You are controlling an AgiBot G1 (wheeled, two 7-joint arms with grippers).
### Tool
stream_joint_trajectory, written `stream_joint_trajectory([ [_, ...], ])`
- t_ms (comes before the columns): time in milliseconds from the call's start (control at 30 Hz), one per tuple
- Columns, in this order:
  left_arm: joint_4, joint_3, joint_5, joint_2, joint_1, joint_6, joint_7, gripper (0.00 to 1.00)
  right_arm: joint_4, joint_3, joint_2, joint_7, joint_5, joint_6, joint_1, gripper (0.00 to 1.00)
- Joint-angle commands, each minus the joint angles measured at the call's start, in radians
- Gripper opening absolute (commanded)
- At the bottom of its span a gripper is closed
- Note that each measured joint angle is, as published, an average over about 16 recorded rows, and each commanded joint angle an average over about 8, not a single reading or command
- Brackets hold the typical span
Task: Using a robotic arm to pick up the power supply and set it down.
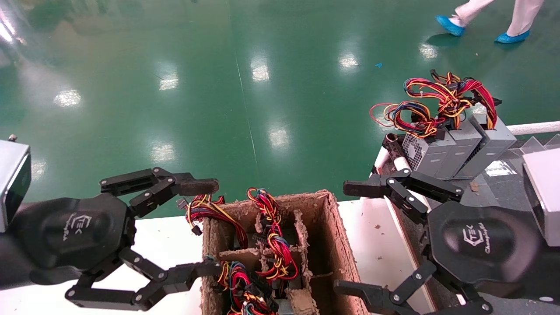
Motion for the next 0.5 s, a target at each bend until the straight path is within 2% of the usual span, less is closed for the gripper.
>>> stream_joint_trajectory([
  [33,0.000,0.000,0.000,0.000,0.000,0.000,0.000,0.00,0.000,0.000,0.000,0.000,0.000,0.000,0.000,1.00],
  [500,0.000,0.000,0.000,0.000,0.000,0.000,0.000,0.00,0.000,0.000,0.000,0.000,0.000,0.000,0.000,1.00],
])
